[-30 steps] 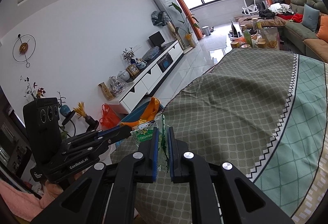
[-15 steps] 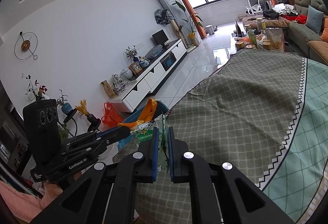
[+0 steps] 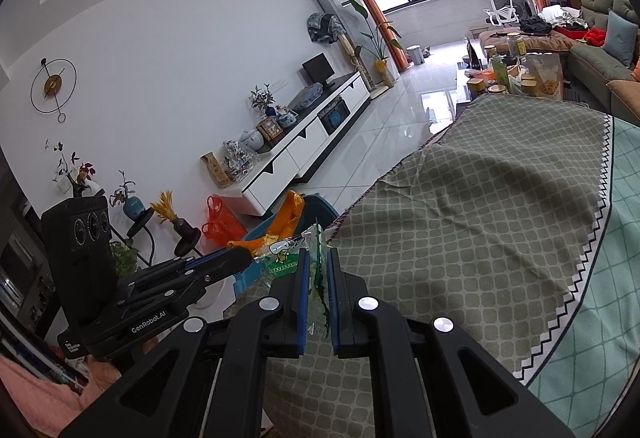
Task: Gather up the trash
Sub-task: 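Carry the peel and wrapper over the teal bin, lowering both grippers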
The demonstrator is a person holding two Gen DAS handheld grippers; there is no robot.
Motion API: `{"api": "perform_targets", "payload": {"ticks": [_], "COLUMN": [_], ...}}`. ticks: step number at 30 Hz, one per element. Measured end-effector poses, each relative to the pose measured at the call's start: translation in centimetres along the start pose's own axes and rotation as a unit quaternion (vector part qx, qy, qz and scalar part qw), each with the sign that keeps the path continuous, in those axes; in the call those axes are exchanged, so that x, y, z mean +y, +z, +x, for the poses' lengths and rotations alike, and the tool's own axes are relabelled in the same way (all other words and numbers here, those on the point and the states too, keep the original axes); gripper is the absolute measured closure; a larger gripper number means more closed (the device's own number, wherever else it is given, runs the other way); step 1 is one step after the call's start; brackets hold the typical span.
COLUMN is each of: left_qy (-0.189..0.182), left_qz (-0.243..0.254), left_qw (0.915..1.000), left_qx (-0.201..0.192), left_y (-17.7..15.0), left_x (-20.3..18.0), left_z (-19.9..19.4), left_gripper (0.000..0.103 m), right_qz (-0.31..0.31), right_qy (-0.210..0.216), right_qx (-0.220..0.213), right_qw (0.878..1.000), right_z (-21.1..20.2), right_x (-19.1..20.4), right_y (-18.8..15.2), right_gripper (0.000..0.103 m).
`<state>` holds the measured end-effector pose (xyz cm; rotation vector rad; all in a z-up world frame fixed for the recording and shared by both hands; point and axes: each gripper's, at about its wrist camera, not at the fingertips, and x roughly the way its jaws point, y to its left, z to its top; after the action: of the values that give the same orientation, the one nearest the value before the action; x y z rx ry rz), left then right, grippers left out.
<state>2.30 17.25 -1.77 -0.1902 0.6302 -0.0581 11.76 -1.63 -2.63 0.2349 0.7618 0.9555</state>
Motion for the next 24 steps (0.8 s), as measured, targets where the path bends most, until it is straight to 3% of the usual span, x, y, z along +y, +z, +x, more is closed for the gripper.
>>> {"api": "perform_targets", "payload": {"ticks": [24], "left_qy": [0.017], "left_qz": [-0.016], "left_qw": [0.9997], "left_qx": [-0.002], "left_y": [-0.2], "left_x": [1.1], "left_z": [-0.1], "left_gripper": [0.091], "right_qz": [-0.007], "right_qy": [0.009], "right_qx": [0.011], "right_qw": [1.0], "right_z": [1.6], "right_x": [0.8], "right_y": [0.4], "right_gripper": [0.094]}}
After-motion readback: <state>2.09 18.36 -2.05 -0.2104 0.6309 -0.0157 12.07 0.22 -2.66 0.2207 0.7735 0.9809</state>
